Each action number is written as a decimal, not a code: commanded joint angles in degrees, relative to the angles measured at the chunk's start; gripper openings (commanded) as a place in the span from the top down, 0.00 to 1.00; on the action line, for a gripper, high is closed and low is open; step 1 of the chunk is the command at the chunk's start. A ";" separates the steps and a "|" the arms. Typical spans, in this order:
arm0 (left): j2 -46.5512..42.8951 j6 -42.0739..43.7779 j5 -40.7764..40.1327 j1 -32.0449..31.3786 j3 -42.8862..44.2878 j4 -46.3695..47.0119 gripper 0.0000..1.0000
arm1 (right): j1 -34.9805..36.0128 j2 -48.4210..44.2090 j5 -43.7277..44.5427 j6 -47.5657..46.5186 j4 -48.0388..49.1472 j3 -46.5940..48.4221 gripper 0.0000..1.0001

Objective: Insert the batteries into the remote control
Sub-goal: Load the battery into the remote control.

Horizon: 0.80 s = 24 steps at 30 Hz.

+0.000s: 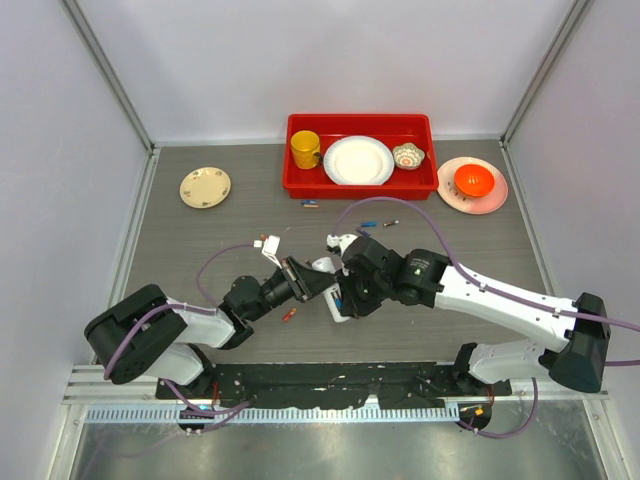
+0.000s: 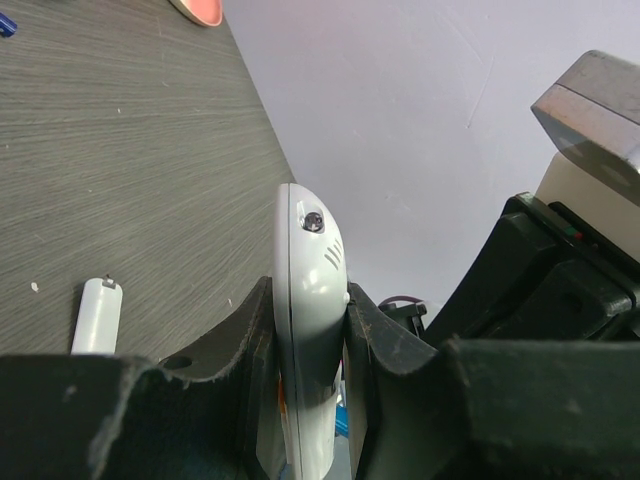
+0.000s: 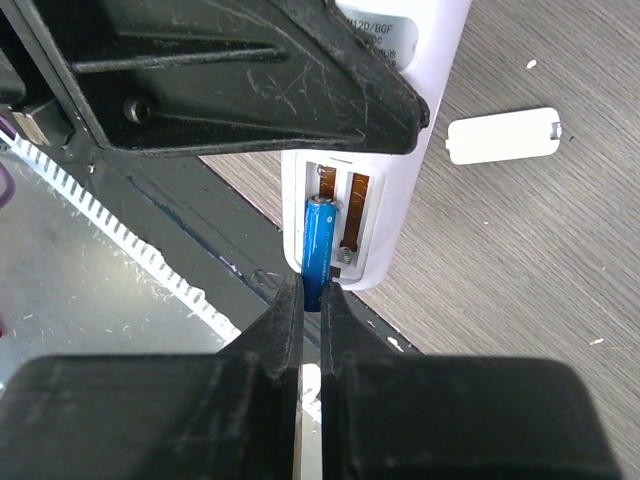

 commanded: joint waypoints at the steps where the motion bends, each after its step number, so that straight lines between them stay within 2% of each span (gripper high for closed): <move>1: -1.39 -0.61 0.18 -0.47 1.39 15.19 1.00 | 0.26 -2.11 2.08 1.20 3.30 -1.78 0.99; 10: -1.65 -1.57 1.76 -0.90 2.36 15.19 1.00 | 0.26 -2.55 4.61 1.21 5.06 -2.85 0.99; 24: -4.11 -3.68 7.83 -1.08 3.68 15.19 1.00 | 0.26 -4.66 3.75 -1.43 3.48 -2.93 0.99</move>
